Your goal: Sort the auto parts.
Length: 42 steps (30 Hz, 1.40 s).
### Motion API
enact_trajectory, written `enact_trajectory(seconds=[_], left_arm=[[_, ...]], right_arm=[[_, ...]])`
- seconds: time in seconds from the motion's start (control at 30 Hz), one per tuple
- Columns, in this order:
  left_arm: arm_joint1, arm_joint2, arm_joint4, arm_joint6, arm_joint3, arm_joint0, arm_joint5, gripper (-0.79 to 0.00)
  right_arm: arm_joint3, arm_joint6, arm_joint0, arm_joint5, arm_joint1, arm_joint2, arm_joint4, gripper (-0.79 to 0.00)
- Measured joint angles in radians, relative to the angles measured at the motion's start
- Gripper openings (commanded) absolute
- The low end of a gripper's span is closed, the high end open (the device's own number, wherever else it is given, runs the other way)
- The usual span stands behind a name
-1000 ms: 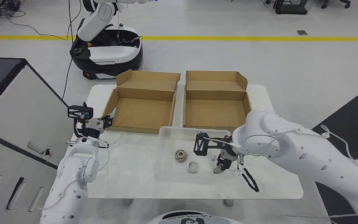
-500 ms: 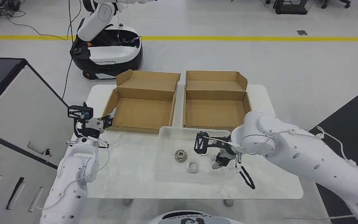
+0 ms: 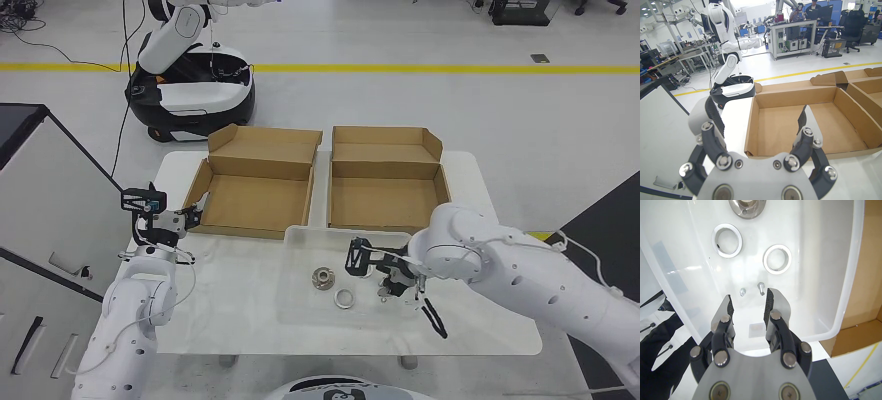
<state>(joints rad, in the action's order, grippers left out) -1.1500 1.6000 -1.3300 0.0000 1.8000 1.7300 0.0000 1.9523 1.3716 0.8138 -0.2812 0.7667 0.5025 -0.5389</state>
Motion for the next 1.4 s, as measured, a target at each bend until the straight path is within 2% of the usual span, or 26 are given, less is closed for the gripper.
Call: enact_trajectory(seconds=[0.4, 1.4], left_arm=[[0.0, 0.0, 0.0, 0.0, 0.0, 0.0, 0.0, 0.0], [0.0, 0.0, 0.0, 0.0, 0.0, 0.0, 0.0, 0.0]], right_arm=[[-0.041, -0.02, 0.019, -0.013, 0.01, 0.001, -0.032, -0.409], [-0.147, -0.059, 0.014, -0.042, 0.067, -0.019, -0.043, -0.403]])
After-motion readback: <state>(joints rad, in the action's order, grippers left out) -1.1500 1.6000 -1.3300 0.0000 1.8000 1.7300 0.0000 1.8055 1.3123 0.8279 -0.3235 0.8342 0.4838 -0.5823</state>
